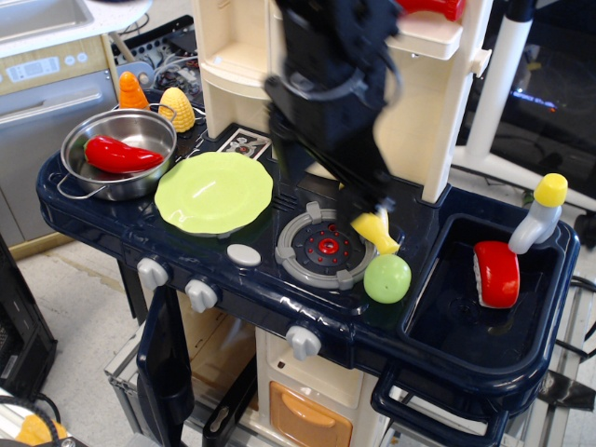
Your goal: Put pear on plate
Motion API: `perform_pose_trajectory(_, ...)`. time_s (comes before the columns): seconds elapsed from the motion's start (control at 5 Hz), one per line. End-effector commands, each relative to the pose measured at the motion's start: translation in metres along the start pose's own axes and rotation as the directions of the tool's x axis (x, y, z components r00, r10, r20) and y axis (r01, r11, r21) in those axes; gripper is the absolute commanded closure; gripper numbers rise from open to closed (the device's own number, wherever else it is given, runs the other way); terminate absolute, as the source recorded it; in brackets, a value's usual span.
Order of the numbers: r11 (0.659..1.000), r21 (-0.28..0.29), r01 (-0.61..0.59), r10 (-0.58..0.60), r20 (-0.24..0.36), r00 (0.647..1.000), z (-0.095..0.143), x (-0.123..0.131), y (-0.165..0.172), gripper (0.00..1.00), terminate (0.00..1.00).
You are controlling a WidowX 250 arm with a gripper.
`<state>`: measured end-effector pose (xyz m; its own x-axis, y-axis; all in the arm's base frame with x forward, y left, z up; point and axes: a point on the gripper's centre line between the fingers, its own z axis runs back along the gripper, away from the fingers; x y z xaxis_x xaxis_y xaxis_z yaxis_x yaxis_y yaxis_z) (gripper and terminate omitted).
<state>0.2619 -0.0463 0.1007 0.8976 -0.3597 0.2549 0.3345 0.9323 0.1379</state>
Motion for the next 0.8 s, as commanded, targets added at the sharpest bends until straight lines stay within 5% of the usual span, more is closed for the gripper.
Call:
perform_pose_trajectory(0.0, 0.978, -0.015, -0.21, 0.21, 0.014, 0.978, -0.012, 0.028, -0.031, 0.0, 0.0)
perform_pose_trajectory(0.2, 0.919, 0.002, -0.395, 0.395, -0.068, 0.916, -0.027, 0.041, -0.035, 0.0, 0.0)
perform_pose_trajectory(0.6, 0.892, 0.015, -0.451, 0.45, -0.096, 0.888, -0.061, 0.024, -0.033, 0.0, 0.0)
